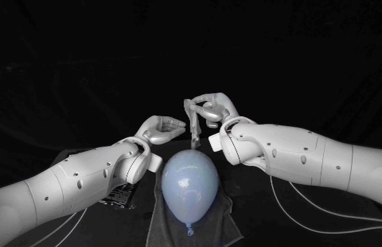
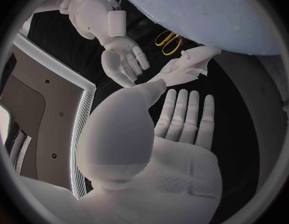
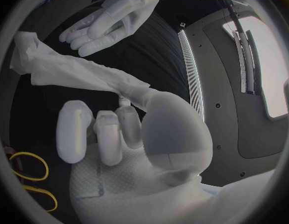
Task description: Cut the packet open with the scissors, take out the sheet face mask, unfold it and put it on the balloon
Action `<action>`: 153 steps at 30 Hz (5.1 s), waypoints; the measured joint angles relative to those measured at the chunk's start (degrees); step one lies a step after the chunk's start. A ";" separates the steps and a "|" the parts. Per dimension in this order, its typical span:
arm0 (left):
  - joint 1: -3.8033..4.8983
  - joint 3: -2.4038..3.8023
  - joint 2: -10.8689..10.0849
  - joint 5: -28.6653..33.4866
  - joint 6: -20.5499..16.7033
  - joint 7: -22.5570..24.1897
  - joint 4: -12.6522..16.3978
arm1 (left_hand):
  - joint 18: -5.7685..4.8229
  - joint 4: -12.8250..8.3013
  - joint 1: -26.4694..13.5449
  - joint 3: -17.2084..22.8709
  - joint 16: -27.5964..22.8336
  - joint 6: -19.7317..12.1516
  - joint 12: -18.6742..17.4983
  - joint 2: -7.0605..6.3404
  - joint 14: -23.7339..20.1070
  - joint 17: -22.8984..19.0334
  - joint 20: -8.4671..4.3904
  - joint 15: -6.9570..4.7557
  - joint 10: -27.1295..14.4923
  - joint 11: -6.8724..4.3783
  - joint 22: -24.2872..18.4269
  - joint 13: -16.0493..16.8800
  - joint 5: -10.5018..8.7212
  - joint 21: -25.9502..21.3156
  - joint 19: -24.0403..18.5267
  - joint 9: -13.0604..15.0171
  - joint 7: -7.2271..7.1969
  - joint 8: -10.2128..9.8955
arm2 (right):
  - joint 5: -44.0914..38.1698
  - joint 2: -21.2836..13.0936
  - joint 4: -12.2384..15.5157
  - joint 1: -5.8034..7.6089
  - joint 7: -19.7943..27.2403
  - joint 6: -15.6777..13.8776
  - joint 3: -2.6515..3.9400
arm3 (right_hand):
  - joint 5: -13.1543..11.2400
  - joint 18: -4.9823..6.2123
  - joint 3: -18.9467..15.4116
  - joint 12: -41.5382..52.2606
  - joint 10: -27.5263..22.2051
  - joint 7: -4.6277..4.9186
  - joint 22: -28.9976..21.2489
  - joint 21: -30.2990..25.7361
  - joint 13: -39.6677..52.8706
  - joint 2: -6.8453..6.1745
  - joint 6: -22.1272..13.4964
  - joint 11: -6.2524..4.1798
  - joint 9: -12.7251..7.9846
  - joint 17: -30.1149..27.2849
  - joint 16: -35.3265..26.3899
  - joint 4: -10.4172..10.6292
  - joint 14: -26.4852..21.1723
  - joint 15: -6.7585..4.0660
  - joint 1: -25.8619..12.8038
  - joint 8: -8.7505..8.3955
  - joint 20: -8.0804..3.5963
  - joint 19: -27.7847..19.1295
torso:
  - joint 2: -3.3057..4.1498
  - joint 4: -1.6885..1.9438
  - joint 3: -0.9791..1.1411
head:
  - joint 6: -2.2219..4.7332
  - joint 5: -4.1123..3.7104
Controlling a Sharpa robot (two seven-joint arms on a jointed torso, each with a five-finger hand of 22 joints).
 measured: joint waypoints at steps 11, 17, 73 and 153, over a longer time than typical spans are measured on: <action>-0.66 0.01 0.84 -0.28 1.23 0.45 -0.72 | 0.00 -0.33 -3.91 -3.65 -0.82 1.15 0.00 -1.04 0.63 -0.13 0.00 -0.21 0.35 0.29 -0.13 0.00 0.00 -0.23 0.00 0.22 -0.43 0.38 | -0.04 -0.04 0.40 0.00 -0.08 -0.03 0.00 | -0.11 -0.01 0.00 -0.01 -0.04 0.03 0.00 0.00 0.04 0.00 -0.02 -0.04 0.00 0.00 -0.02 0.00 0.00 0.00 0.00 0.00 -0.20 0.19 | 0.04 -0.08 0.03 | -0.15 0.04; -0.80 0.02 1.39 -0.32 1.41 0.60 -1.08 | 0.00 -0.20 -4.52 -5.79 -1.14 0.30 0.00 -0.88 0.84 -0.19 0.00 -0.01 0.46 0.20 -0.19 0.00 0.00 -0.23 0.01 0.07 -0.45 0.03 | -0.14 -0.18 1.01 0.00 -0.16 -0.03 0.00 | -0.11 -0.01 0.00 -0.01 -0.09 0.09 -0.03 -0.01 0.05 0.00 -0.08 -0.08 0.00 0.03 -0.05 0.00 0.00 0.00 0.00 0.00 -0.20 0.18 | 0.04 -0.09 0.07 | -0.16 0.05; -0.85 0.24 2.89 5.26 -3.71 4.31 -1.66 | 0.67 1.28 0.83 -12.94 -2.73 3.91 0.11 5.17 7.29 0.61 0.01 -2.16 4.95 -2.05 -0.06 -0.05 0.00 0.44 3.11 0.94 -0.95 0.86 | -0.53 -0.15 2.08 -0.23 -1.07 0.22 -0.11 | 0.01 -0.35 0.08 -0.18 0.00 0.10 0.00 -0.05 0.01 0.00 -0.09 0.01 0.00 0.03 -0.01 -0.24 -0.09 0.10 0.00 0.01 -0.18 -0.03 | -0.01 -0.05 0.05 | -0.54 0.01; 3.45 1.17 0.28 -0.52 -0.63 -0.08 -1.61 | 1.45 -0.89 -1.74 -4.33 -7.38 9.72 -4.54 7.04 17.16 3.31 -0.10 -5.29 18.51 -5.79 0.46 0.17 -0.36 1.73 6.08 4.50 -4.16 9.36 | 0.13 -3.63 1.70 -0.68 -1.67 1.96 -0.22 | 0.01 -0.43 0.08 -0.17 -0.20 -0.04 0.00 0.22 0.05 -0.07 0.08 -0.01 0.00 0.00 -0.02 -0.54 -0.19 0.19 -0.54 0.02 -0.05 0.07 | -0.04 -0.08 0.10 | -0.20 0.27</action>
